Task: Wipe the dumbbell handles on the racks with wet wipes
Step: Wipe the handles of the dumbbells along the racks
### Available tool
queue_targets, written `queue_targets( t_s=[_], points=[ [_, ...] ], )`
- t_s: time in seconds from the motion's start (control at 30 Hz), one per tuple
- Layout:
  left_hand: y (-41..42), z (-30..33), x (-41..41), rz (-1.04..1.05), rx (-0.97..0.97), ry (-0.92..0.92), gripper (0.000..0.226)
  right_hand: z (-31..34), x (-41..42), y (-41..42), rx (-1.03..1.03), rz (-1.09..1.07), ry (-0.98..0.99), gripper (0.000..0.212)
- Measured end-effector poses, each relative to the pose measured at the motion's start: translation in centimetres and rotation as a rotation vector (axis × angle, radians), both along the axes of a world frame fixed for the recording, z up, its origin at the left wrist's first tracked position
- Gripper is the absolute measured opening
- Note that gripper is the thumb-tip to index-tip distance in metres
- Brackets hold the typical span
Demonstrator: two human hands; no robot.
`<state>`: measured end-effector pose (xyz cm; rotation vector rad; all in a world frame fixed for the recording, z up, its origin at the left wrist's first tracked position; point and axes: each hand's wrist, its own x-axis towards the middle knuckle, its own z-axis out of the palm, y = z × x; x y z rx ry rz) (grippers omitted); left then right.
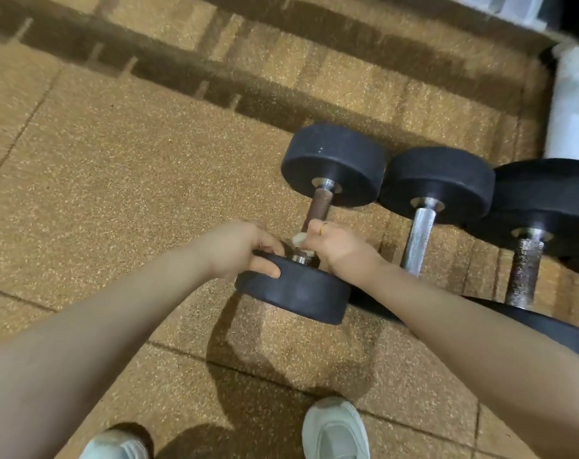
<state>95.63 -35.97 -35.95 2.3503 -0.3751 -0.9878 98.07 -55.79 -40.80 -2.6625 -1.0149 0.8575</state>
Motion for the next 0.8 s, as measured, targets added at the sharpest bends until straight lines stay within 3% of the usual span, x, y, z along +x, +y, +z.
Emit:
queue_targets(
  t_s=[0.13,0.27,0.4,0.43,0.53,0.67,0.73,0.8],
  points=[
    [0.2,-0.2,-0.4,0.016,-0.003,-0.063,0.037,1.2,2.0,0.0,0.079,-0.119,0.089,0.036],
    [0.5,-0.2,-0.8,0.074,-0.049,-0.068,0.038,1.7,4.5,0.5,0.135,-0.462,-0.175,0.011],
    [0.3,-0.2,-0.2,0.044,-0.049,-0.041,0.034,-0.4,3.6,0.1,0.051,-0.384,-0.248,0.011],
    [0.3,-0.2,-0.1,0.046,-0.056,-0.034,0.033,-0.6,3.1,0.0,0.134,-0.43,-0.203,0.018],
    [0.4,-0.4,-0.2,0.076,-0.099,-0.006,0.033,-0.5,1.7,-0.6,0.306,-0.262,-0.058,0.024],
    [0.4,-0.7,-0.3,0.093,-0.094,0.027,0.035,0.0,0.8,-0.7,0.232,0.048,0.155,0.021],
    [0.4,-0.8,-0.3,0.099,-0.094,0.034,0.036,0.9,2.0,0.0,0.33,-0.124,0.015,0.011],
    [0.5,-0.9,-0.5,0.127,-0.116,0.051,0.033,1.1,3.6,0.4,0.332,-0.427,-0.134,0.021]
  ],
)
